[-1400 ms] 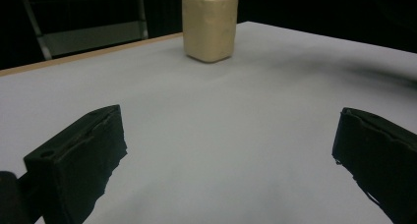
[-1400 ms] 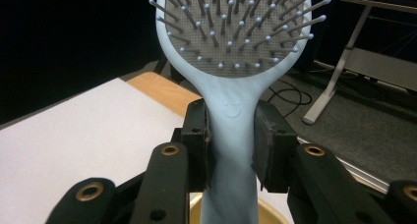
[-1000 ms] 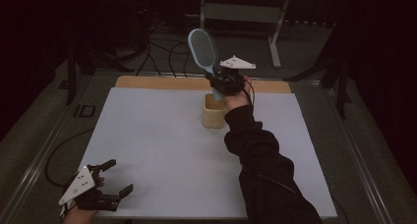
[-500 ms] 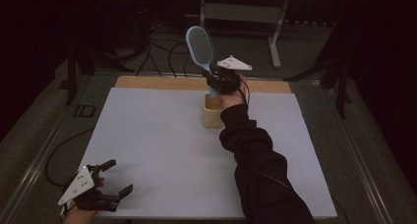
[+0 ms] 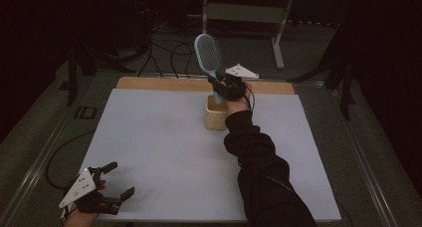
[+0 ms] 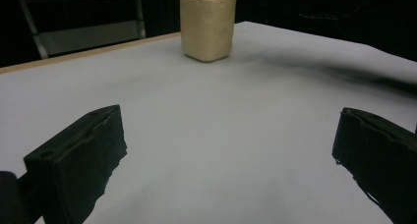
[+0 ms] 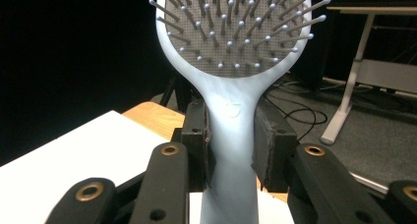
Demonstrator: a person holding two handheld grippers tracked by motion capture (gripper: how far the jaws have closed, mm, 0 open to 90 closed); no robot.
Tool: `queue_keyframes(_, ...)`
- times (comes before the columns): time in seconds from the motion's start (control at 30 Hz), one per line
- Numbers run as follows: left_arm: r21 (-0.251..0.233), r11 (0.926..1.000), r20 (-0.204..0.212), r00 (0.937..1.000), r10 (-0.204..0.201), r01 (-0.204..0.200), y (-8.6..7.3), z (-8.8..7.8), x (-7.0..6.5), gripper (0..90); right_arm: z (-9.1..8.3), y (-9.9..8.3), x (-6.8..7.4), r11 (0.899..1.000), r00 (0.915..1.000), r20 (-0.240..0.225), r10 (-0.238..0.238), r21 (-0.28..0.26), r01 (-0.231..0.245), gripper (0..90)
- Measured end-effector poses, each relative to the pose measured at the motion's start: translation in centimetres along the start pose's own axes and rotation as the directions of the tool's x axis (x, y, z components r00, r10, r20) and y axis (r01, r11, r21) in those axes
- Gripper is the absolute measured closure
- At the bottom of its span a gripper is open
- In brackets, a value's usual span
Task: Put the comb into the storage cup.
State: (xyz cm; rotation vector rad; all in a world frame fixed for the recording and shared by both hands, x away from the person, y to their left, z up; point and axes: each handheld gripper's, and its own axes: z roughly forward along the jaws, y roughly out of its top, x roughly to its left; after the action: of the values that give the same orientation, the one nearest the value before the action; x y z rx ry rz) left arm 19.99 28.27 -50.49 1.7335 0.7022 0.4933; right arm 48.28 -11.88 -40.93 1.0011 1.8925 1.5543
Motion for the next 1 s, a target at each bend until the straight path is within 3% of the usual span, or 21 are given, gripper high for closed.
queue_keyframes(0.33,0.005,1.0000,-0.001,1.0000,-0.001,0.001,0.0,0.1,0.0,0.0,0.2,-1.9,-0.6,1.000,0.9996,-0.015,0.024,0.013,-0.024,70.0)
queue_keyframes(0.63,0.012,0.9999,0.000,1.0000,-0.002,0.002,-0.1,0.1,0.0,0.0,0.0,-3.4,-0.8,1.000,0.9991,-0.041,0.011,0.022,-0.010,70.1)
queue_keyframes(1.0,0.012,0.9999,0.004,1.0000,-0.005,0.005,-0.1,0.2,0.0,0.0,-0.7,-5.1,-0.7,0.998,0.9963,-0.056,-0.065,0.023,0.066,69.9)
